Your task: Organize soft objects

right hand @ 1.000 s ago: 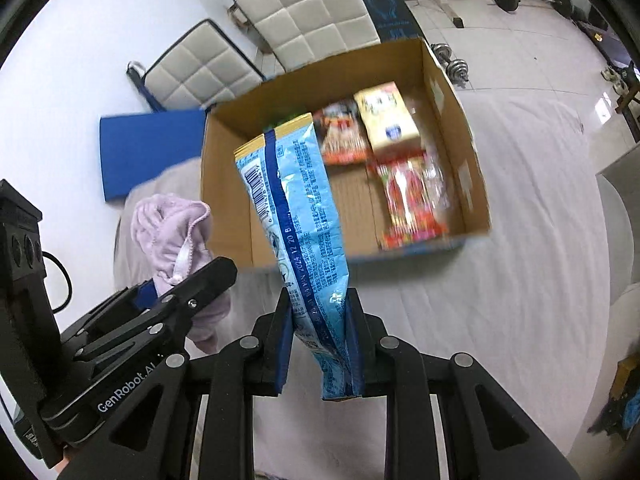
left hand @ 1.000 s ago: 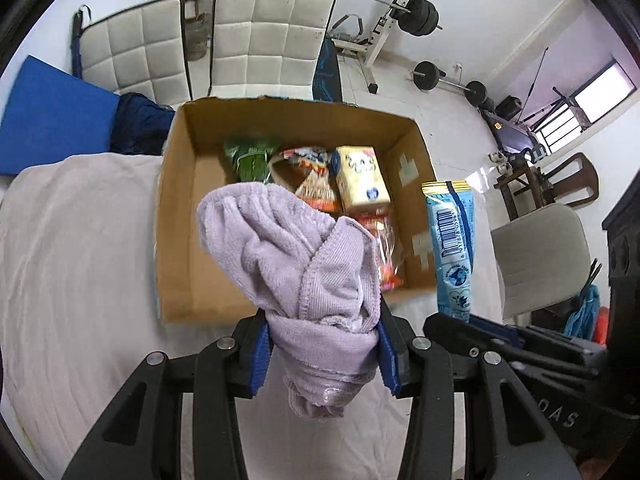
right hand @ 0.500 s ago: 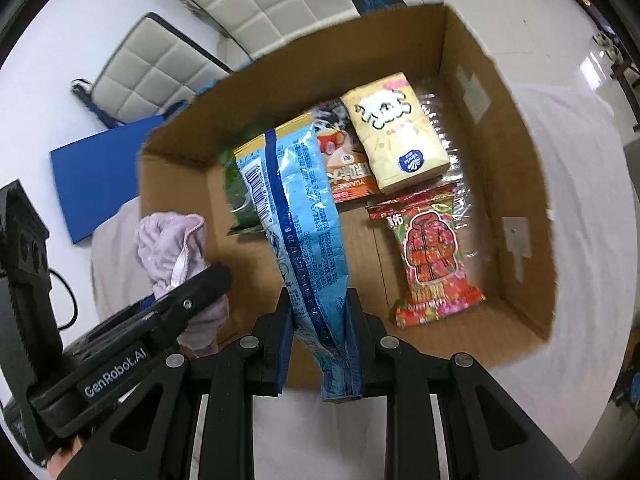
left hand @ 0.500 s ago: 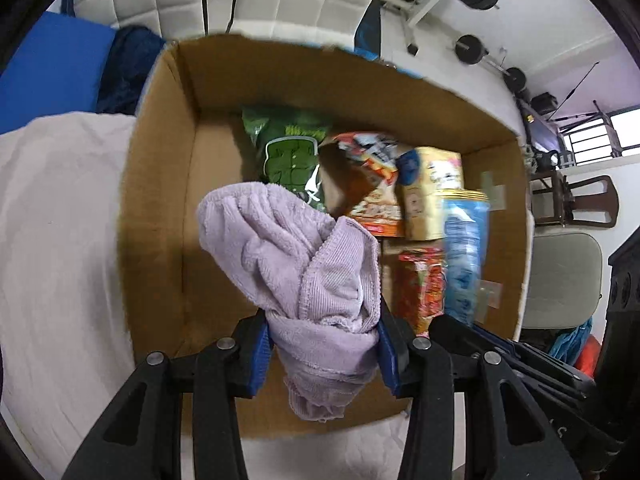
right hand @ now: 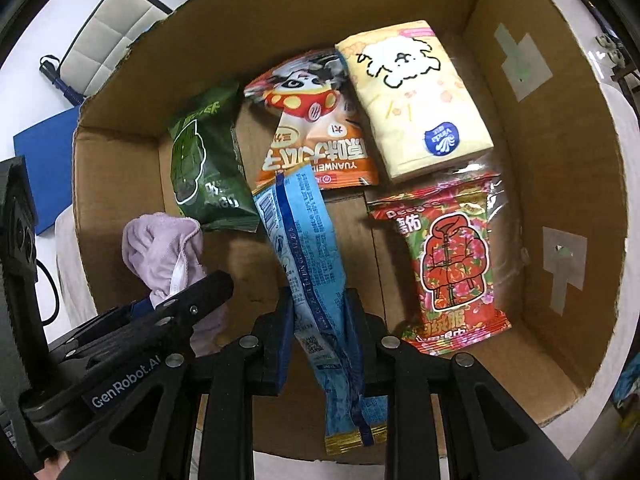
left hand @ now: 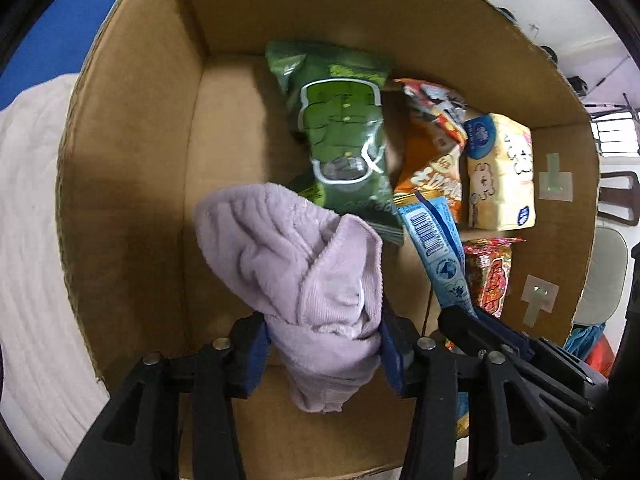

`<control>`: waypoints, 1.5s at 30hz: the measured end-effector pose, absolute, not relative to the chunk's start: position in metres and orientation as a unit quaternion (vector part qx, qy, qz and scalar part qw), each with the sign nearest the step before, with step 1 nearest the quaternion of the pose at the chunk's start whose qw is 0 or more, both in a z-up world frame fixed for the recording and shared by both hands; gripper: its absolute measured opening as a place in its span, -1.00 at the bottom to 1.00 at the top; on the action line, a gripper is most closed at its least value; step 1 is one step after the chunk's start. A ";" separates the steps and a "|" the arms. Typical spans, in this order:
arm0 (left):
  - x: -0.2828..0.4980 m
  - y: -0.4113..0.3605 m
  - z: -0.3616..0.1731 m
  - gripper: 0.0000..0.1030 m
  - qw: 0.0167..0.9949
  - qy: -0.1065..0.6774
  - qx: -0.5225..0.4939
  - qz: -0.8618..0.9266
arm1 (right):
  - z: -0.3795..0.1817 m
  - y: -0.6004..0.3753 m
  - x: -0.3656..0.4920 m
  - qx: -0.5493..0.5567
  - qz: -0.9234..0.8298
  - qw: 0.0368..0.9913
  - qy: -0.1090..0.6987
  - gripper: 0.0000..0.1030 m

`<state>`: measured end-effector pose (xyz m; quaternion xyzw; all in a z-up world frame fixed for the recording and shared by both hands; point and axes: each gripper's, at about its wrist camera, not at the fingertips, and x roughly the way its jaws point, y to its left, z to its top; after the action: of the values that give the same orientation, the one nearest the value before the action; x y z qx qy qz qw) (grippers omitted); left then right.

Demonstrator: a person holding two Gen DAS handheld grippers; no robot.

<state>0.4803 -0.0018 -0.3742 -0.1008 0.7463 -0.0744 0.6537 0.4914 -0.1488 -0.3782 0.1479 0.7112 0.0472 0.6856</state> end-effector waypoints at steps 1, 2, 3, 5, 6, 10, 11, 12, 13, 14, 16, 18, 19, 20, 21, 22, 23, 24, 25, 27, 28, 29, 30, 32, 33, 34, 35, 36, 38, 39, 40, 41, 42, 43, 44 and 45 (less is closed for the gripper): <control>0.480 -0.001 -0.373 -0.12 0.654 0.746 -0.100 -0.071 | -0.379 -0.148 0.492 0.144 0.048 0.685 0.712 -0.41; 0.480 0.000 -0.372 -0.11 0.656 0.746 -0.095 -0.066 | -0.379 -0.147 0.493 0.138 0.048 0.687 0.712 -0.27; 0.479 0.000 -0.370 -0.08 0.660 0.743 -0.091 -0.063 | -0.379 -0.147 0.494 0.133 0.049 0.688 0.712 -0.10; 0.478 0.000 -0.364 0.12 0.669 0.736 -0.082 -0.057 | -0.375 -0.147 0.493 0.122 0.046 0.693 0.709 0.10; 0.478 -0.001 -0.362 0.20 0.673 0.733 -0.081 -0.056 | -0.373 -0.147 0.493 0.115 0.045 0.695 0.708 0.12; 0.473 0.002 -0.348 0.30 0.686 0.723 -0.070 -0.051 | -0.367 -0.150 0.490 0.098 0.042 0.700 0.706 0.13; 0.472 0.002 -0.345 0.34 0.688 0.721 -0.069 -0.050 | -0.366 -0.152 0.489 0.098 0.042 0.699 0.707 0.13; 0.470 0.003 -0.342 0.34 0.691 0.718 -0.069 -0.049 | -0.364 -0.154 0.486 0.098 0.041 0.699 0.708 0.13; 0.467 0.003 -0.340 0.34 0.693 0.716 -0.069 -0.048 | -0.363 -0.157 0.484 0.098 0.039 0.697 0.709 0.13; 0.464 0.002 -0.336 0.34 0.694 0.715 -0.069 -0.047 | -0.360 -0.159 0.483 0.098 0.038 0.696 0.710 0.13; 0.458 -0.001 -0.330 0.34 0.700 0.710 -0.067 -0.044 | -0.356 -0.164 0.477 0.092 0.038 0.698 0.709 0.19; 0.452 0.001 -0.324 0.51 0.706 0.704 -0.066 -0.042 | -0.349 -0.172 0.470 0.082 0.037 0.701 0.707 0.43; 0.450 0.004 -0.321 0.60 0.711 0.699 -0.065 -0.040 | -0.347 -0.173 0.464 0.077 0.039 0.705 0.704 0.46; 0.448 0.006 -0.318 0.69 0.716 0.694 -0.061 -0.037 | -0.344 -0.174 0.461 0.073 0.041 0.707 0.702 0.48; 0.446 0.011 -0.316 0.69 0.720 0.690 -0.058 -0.035 | -0.341 -0.175 0.457 0.066 0.040 0.710 0.700 0.49; 0.442 0.010 -0.313 0.69 0.725 0.686 -0.052 -0.032 | -0.338 -0.175 0.455 0.061 0.039 0.712 0.699 0.52; 0.439 0.012 -0.313 0.75 0.728 0.683 -0.049 -0.031 | -0.333 -0.177 0.450 0.054 0.040 0.715 0.696 0.64; 0.437 0.017 -0.312 0.88 0.732 0.679 -0.047 -0.032 | -0.330 -0.177 0.447 0.048 0.038 0.718 0.693 0.75; 0.435 0.017 -0.309 0.90 0.736 0.674 -0.045 -0.032 | -0.326 -0.178 0.441 0.042 0.037 0.723 0.688 0.78; 0.430 0.015 -0.303 0.90 0.744 0.667 -0.040 -0.031 | -0.317 -0.181 0.434 0.037 0.035 0.731 0.680 0.94; 0.428 0.016 -0.298 0.90 0.749 0.661 -0.039 -0.029 | -0.314 -0.181 0.432 0.033 0.033 0.735 0.677 1.00; 0.426 0.017 -0.294 0.90 0.753 0.656 -0.038 -0.029 | -0.311 -0.181 0.429 0.030 0.030 0.739 0.672 1.00; 0.425 0.016 -0.291 0.91 0.758 0.651 -0.037 -0.028 | -0.308 -0.183 0.427 0.029 0.028 0.744 0.667 1.00; 0.420 0.016 -0.283 0.91 0.766 0.641 -0.037 -0.027 | -0.302 -0.185 0.422 0.025 0.022 0.751 0.659 1.00; 0.418 0.016 -0.279 0.91 0.769 0.637 -0.038 -0.027 | -0.298 -0.187 0.420 0.025 0.021 0.754 0.656 1.00; 0.416 0.016 -0.275 0.91 0.773 0.633 -0.039 -0.027 | -0.294 -0.188 0.417 0.025 0.022 0.757 0.653 1.00; 0.415 0.016 -0.272 0.91 0.776 0.629 -0.039 -0.025 | -0.292 -0.188 0.416 0.025 0.021 0.759 0.651 1.00; 0.413 0.015 -0.269 0.91 0.778 0.627 -0.040 -0.026 | -0.289 -0.189 0.415 0.026 0.020 0.761 0.648 1.00; 0.409 0.014 -0.261 0.91 0.784 0.619 -0.039 -0.025 | -0.285 -0.191 0.411 0.029 0.019 0.764 0.644 1.00; 0.407 0.015 -0.255 0.91 0.788 0.614 -0.038 -0.024 | -0.283 -0.192 0.409 0.030 0.018 0.765 0.643 1.00; 0.404 0.014 -0.249 0.91 0.791 0.610 -0.039 -0.025 | -0.279 -0.194 0.406 0.032 0.018 0.767 0.640 1.00; 0.402 0.013 -0.243 0.91 0.794 0.606 -0.041 -0.027 | -0.277 -0.195 0.403 0.034 0.018 0.769 0.638 1.00; 0.398 0.012 -0.235 0.91 0.799 0.599 -0.040 -0.027 | -0.274 -0.197 0.401 0.036 0.017 0.770 0.637 1.00; 0.395 0.011 -0.229 0.91 0.803 0.595 -0.040 -0.027 | -0.268 -0.200 0.396 0.039 0.017 0.773 0.633 1.00; 0.391 0.011 -0.220 0.91 0.808 0.587 -0.041 -0.028 | -0.263 -0.202 0.393 0.042 0.017 0.776 0.629 1.00; 0.386 0.010 -0.210 0.91 0.814 0.579 -0.041 -0.029 | -0.257 -0.204 0.388 0.044 0.017 0.780 0.624 1.00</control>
<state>0.3858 0.0100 -0.2103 -0.0415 0.5788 -0.0293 0.8139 0.3884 -0.2036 -0.2570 0.0443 0.6244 0.0171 0.7797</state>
